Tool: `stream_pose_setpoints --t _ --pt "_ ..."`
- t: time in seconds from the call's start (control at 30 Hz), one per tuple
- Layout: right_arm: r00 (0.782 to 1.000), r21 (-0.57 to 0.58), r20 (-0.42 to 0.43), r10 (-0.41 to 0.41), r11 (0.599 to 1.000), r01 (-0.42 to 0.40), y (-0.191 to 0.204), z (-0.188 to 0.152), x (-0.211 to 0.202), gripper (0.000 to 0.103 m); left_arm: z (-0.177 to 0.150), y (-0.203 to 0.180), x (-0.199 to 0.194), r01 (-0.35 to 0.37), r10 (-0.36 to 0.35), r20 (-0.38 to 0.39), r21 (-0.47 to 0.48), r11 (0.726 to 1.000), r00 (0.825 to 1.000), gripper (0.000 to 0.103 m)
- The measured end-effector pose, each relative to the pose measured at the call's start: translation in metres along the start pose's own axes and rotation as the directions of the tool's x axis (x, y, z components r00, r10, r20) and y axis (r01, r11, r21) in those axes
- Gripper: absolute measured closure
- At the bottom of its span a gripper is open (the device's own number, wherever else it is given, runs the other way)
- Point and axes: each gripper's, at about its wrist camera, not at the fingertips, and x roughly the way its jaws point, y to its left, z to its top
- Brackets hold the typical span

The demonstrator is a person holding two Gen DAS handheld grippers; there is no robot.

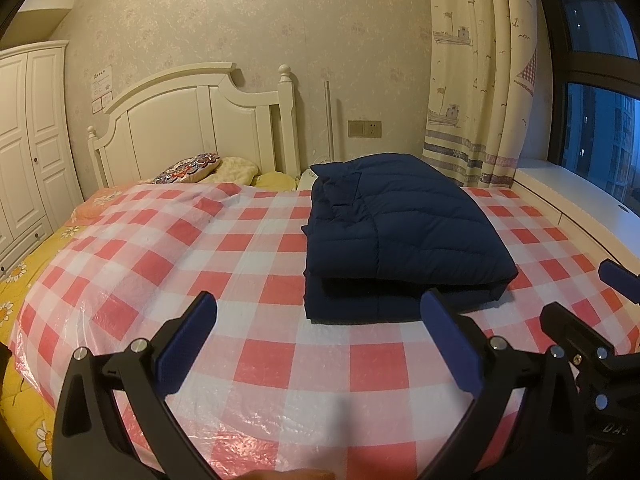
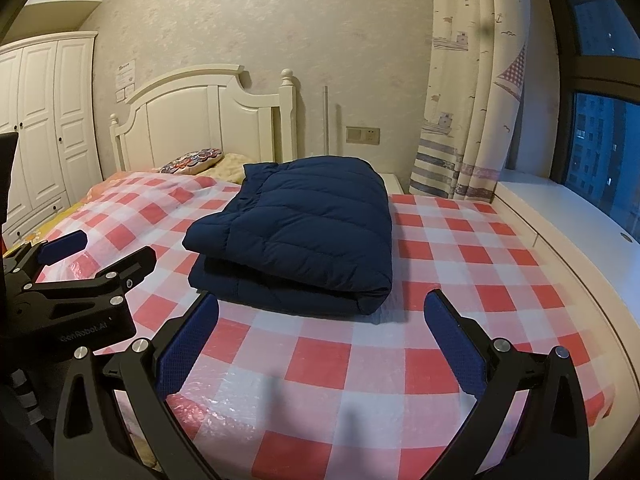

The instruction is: Fold large clothes

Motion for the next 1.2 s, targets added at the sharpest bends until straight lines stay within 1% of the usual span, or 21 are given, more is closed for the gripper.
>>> stream_pose_setpoints --t 1.2 --pt "1.000 0.000 0.005 0.002 1.000 -0.002 0.0003 -0.0011 -0.0014 0.004 -0.0072 0.0053 0.0005 0.000 0.000 -0.002 0.005 1.000 1.000 0.002"
